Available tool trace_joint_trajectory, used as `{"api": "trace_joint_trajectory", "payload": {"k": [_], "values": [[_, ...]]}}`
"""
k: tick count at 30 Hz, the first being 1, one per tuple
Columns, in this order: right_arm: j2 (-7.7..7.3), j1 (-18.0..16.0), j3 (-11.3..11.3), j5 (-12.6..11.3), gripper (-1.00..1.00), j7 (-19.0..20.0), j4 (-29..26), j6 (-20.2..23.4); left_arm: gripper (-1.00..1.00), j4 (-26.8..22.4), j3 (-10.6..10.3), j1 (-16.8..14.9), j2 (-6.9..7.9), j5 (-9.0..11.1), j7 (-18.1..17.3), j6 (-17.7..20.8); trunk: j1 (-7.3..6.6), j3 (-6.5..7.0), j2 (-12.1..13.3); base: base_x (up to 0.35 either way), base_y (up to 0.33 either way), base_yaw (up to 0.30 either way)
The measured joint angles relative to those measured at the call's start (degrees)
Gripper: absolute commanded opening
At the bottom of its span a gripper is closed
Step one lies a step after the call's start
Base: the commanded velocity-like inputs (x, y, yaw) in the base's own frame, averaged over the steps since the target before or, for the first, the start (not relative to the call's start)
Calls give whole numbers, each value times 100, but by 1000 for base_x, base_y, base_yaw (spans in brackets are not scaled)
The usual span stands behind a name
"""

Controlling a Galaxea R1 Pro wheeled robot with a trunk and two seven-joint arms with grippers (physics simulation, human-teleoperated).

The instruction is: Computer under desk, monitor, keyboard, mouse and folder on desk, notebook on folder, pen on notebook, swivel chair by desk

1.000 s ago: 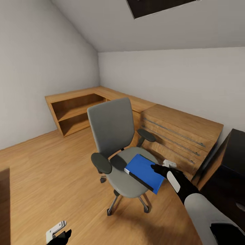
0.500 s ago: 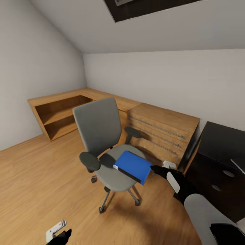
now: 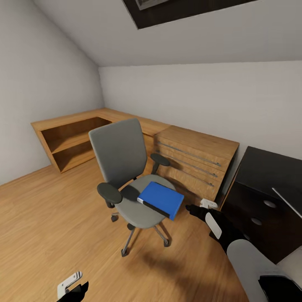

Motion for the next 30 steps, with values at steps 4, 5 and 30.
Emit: {"api": "trace_joint_trajectory", "payload": {"k": [4,5,30], "values": [[1,-1,0,-1,100,4,5,0,100,0,0,0,3,-5,3,-2,0,0,0,-2,0,-1],[1,-1,0,-1,100,5,6,0,100,0,0,0,3,-5,3,-2,0,0,0,0,0,0],[-97,1,-46,-365,100,1154,532,-150,100,517,0,0,10,11,30,-57,439,-359,-801,0,0,0]]}}
